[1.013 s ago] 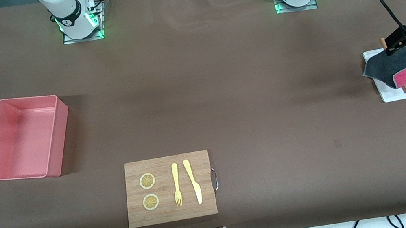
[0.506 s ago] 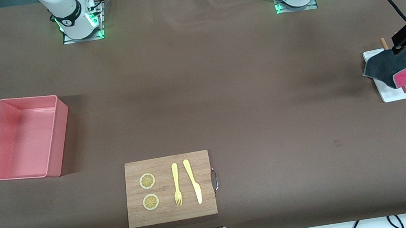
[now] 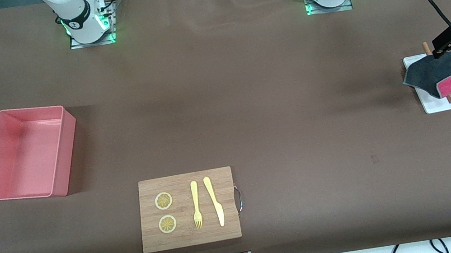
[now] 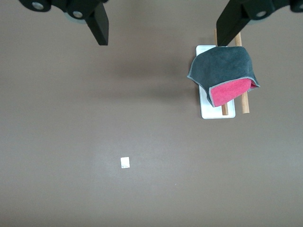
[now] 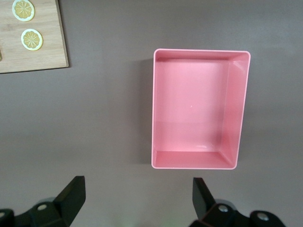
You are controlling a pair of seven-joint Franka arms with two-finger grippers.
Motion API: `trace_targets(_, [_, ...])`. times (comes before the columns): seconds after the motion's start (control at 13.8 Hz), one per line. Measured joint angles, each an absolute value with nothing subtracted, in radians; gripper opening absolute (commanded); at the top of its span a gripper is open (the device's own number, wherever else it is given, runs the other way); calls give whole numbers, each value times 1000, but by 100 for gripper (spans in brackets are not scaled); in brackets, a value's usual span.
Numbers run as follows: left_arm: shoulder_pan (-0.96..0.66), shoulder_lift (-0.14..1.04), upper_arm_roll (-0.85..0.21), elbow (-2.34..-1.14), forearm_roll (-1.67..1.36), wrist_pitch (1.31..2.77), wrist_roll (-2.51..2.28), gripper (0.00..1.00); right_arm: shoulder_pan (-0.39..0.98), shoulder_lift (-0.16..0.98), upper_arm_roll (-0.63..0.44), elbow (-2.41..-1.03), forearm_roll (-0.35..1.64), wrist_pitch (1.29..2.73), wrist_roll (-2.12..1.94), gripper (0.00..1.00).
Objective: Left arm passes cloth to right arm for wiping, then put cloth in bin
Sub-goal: 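Lower the left gripper onto the grey cloth on the white holder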
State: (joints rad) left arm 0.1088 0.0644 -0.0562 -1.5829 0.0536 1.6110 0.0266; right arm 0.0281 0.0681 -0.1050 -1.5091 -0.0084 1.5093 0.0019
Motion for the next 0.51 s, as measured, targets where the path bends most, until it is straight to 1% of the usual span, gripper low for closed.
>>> trace_targets(0.29, [109,76,-56,-1584,54,1608,25,100,28,68,-105,-1509,-7,1509,2,100])
trace_targets(0.51, [109,113,-56,-1587,54,1579,25,100,28,68,-105,-1509,-7,1509,2,100])
